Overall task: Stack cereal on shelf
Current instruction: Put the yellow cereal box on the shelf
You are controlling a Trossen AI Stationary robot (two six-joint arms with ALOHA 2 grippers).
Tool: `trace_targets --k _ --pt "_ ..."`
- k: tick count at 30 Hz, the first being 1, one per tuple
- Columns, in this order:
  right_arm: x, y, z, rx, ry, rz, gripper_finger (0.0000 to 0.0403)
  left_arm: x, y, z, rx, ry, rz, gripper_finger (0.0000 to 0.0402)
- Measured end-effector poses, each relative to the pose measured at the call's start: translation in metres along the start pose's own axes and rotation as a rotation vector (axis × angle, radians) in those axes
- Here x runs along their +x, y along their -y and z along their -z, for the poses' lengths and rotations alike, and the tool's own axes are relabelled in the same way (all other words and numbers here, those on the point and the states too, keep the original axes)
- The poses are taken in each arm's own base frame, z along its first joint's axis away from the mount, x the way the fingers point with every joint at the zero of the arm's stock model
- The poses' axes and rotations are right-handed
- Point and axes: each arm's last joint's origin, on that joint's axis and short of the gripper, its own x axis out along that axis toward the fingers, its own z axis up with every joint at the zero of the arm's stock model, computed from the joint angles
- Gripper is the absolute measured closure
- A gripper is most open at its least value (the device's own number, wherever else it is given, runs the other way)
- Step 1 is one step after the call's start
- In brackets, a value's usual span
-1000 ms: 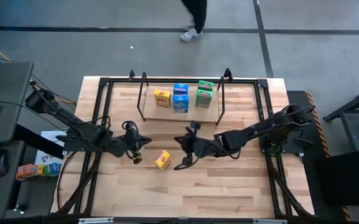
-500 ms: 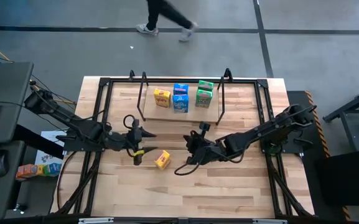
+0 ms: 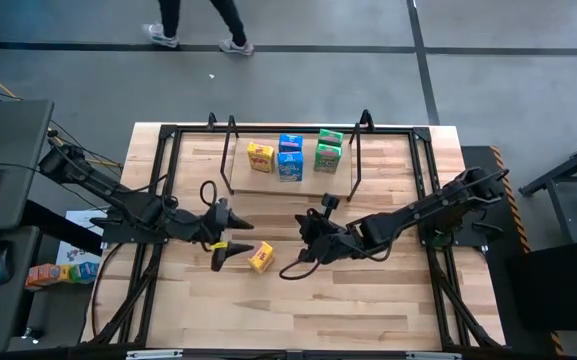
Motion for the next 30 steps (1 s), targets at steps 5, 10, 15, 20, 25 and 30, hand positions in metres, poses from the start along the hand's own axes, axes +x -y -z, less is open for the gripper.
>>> trace_targets --k 5,10,15,20,25,30 --pt "0.0 0.0 0.0 0.0 0.0 0.0 0.0403 -0.001 0.0 0.002 -0.17 -0.056 -0.005 0.0128" --pt "0.0 0.0 0.0 0.0 0.0 0.0 0.0402 -0.004 0.012 -0.008 -0.197 -0.177 -0.11 0.0128" --pt "0.0 0.0 0.0 0.002 0.0 0.0 0.0402 0.009 0.037 -0.022 -0.091 -0.278 -0.24 0.0128" --pt "0.0 0.0 0.0 0.021 -0.002 0.0 0.0402 0.03 0.051 -0.019 -0.035 -0.313 -0.414 0.0128" --pt "0.0 0.0 0.001 0.02 -0.005 -0.001 0.0402 0.046 0.055 -0.003 -0.043 -0.332 -0.474 0.0128" --pt "0.0 0.0 0.001 0.02 -0.005 -0.001 0.0402 0.056 0.054 0.008 -0.026 -0.335 -0.541 0.0128"
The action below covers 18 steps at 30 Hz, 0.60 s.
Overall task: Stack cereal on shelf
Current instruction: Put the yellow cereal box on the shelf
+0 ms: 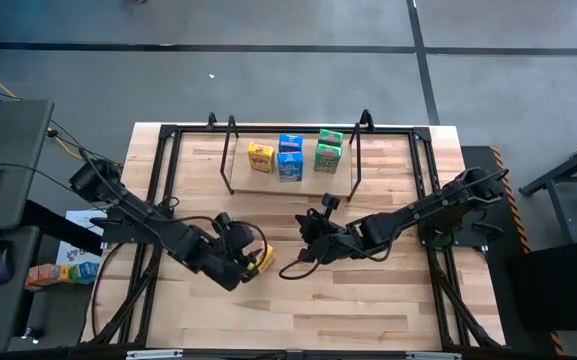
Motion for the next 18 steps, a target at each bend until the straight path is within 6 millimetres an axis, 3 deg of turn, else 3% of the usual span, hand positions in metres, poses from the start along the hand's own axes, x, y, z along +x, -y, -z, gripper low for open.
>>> trace_targets --k 18 --pt "0.0 0.0 0.0 0.005 0.002 -0.001 0.0402 0.014 0.005 0.016 -0.135 0.016 0.076 0.0128"
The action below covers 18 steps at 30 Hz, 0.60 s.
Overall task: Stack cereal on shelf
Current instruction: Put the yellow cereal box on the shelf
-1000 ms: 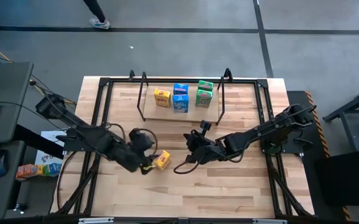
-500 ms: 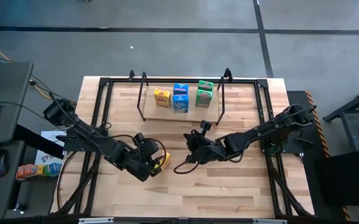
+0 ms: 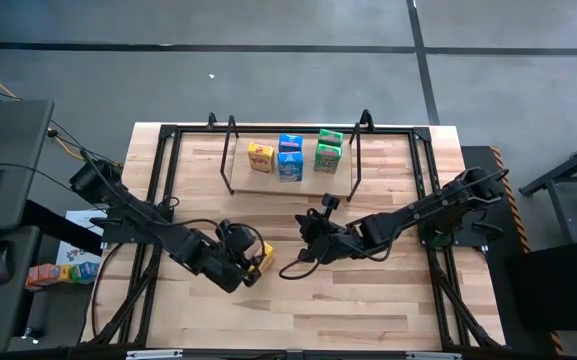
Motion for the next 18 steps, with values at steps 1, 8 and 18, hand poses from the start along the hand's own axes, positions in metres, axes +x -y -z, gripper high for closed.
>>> trace_targets --k 1,8,18 --pt "0.0 0.0 0.0 0.001 0.0 0.0 0.0402 0.001 0.0 0.001 0.003 -0.002 -0.004 0.0128" --pt "0.0 0.0 0.0 0.004 0.003 0.0 0.0402 0.008 0.003 0.007 0.025 -0.016 -0.02 0.0128" --pt "0.0 0.0 -0.001 0.007 0.006 -0.001 0.0402 0.024 0.012 0.018 0.046 -0.025 -0.027 0.0128"
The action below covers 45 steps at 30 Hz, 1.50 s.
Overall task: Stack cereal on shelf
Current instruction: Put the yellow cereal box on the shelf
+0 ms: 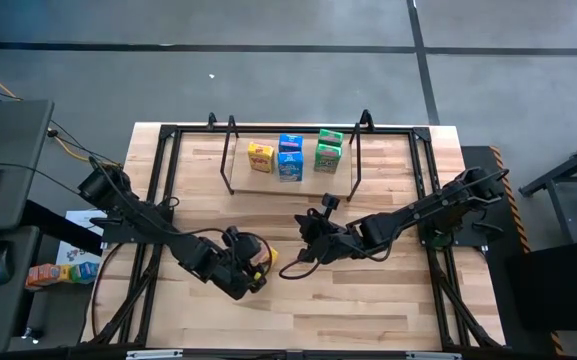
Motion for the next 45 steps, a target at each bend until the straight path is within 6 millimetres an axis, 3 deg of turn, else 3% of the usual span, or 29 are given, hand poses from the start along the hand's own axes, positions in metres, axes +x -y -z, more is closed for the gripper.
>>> trace_targets --k 27,45 --pt "0.0 0.0 0.0 0.026 0.001 -0.008 0.0402 -0.011 -0.004 -0.008 0.039 0.001 0.006 0.0128" --pt "0.0 0.0 -0.001 0.028 0.002 -0.015 0.0402 -0.001 0.001 -0.001 0.005 -0.035 0.004 0.0128"
